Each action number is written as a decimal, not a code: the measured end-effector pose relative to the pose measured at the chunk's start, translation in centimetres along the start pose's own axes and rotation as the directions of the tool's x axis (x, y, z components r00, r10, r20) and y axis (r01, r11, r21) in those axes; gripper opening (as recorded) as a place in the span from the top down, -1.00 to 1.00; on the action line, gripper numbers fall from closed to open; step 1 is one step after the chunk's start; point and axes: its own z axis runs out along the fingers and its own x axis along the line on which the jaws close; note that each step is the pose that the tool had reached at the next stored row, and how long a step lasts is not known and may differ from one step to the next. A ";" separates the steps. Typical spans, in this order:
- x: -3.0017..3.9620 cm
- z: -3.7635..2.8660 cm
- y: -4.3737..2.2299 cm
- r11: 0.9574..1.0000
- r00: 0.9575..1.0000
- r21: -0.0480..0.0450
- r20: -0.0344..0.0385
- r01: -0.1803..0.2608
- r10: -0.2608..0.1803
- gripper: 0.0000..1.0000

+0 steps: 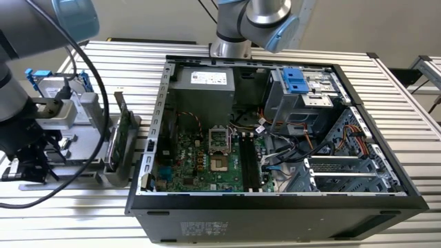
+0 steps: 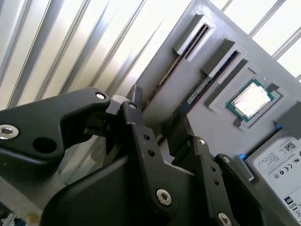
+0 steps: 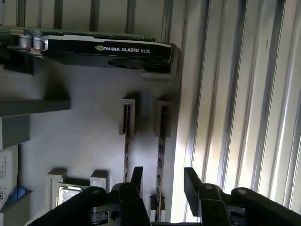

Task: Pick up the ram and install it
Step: 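Pick up the ram and move it above insertion slot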

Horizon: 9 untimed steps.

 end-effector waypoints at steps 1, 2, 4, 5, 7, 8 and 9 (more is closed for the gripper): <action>0.00 0.09 0.00 1.000 1.000 0.000 0.000 0.000 0.000 -1.00; 0.00 0.18 0.01 1.000 1.000 0.000 0.000 -0.001 0.001 -1.00; 0.00 0.34 0.01 1.000 1.000 0.000 0.001 -0.001 0.001 -1.00; 0.00 0.44 0.02 1.000 1.000 0.000 0.001 -0.001 0.001 -1.00; 0.00 0.63 0.02 1.000 1.000 0.000 0.002 -0.001 0.001 -1.00; 0.00 0.71 0.02 1.000 1.000 0.000 0.002 -0.001 0.001 -1.00; 0.01 0.80 0.02 1.000 1.000 0.000 0.002 -0.001 0.001 -1.00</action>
